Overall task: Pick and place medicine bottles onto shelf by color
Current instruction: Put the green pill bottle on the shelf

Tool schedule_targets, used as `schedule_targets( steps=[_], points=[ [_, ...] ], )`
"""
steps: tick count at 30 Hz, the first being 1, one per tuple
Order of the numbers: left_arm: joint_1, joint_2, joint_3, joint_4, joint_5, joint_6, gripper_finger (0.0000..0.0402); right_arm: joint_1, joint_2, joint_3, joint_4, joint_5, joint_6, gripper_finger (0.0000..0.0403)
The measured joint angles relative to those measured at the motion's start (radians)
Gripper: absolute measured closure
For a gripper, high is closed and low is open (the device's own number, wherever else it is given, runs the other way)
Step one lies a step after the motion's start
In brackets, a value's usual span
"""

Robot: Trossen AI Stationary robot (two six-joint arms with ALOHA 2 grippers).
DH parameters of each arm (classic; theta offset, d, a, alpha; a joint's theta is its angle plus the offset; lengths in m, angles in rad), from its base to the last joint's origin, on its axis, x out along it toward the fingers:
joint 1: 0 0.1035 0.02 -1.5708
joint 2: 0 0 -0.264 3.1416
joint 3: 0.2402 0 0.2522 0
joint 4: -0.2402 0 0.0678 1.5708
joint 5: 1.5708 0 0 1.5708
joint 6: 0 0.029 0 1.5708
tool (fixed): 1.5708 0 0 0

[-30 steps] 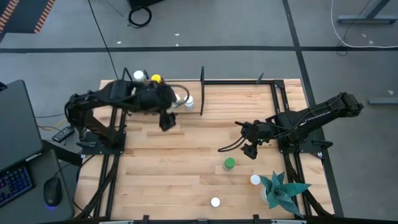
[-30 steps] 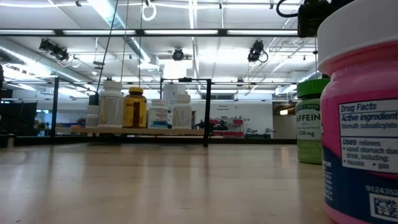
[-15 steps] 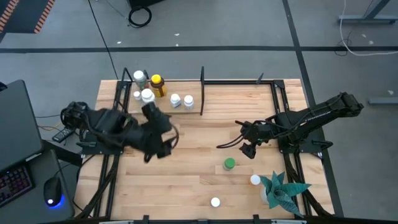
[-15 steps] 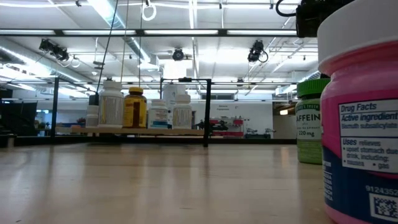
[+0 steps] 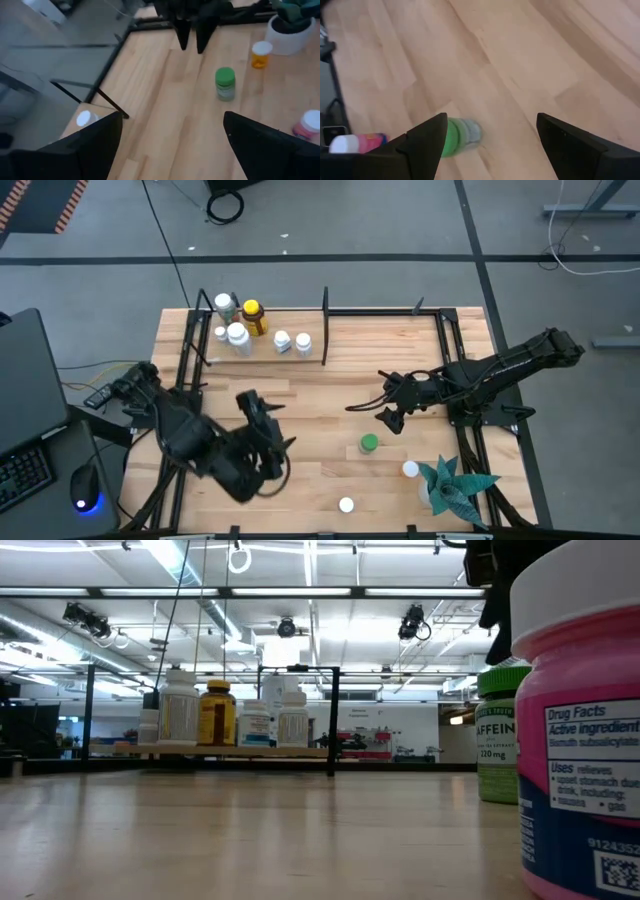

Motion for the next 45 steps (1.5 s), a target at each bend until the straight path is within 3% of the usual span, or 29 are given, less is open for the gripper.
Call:
schedule_targets(
  steps=[6, 11, 19, 25, 28, 33, 40, 45],
  points=[
    [-0.072, 0.1, 0.0, -0.003, -0.211, -0.048, 0.0049, 0.045, 0.0, 0.0, 0.051, -0.005, 0.053, 0.0089],
    [-0.068, 0.187, 0.0, -0.005, -0.235, -0.077, 0.0053, 0.09, 0.0, 0.0, 0.097, 0.004, 0.064, 0.0089],
    [0.066, 0.315, 0.0, 0.012, 0.102, 0.035, 0.0098, 0.128, 0.0, 0.0, 0.122, 0.015, 0.071, 0.0089],
    [0.142, 0.374, 0.0, 0.162, 0.231, 0.232, 0.0114, 0.169, 0.0, 0.0, 0.122, 0.018, 0.067, 0.0089],
    [0.168, 0.378, -0.012, 0.26, 0.245, 0.353, 0.0124, 0.194, 0.0, 0.0, 0.122, 0.019, 0.048, 0.0089],
    [0.238, 0.316, -0.198, 0.528, 0.366, 0.508, 0.0159, 0.246, 0.0, 0.0, 0.116, 0.044, 0.012, 0.0089],
    [0.343, 0.12, -0.533, 0.843, 0.452, 0.566, 0.0202, 0.278, 0.002, 0.0, 0.101, 0.124, -0.011, 0.0089],
    [0.409, -0.057, -0.783, 1.229, 0.581, 0.592, 0.0214, 0.278, 0.015, 0.0, 0.099, 0.172, -0.038, 0.0089]
  ],
)
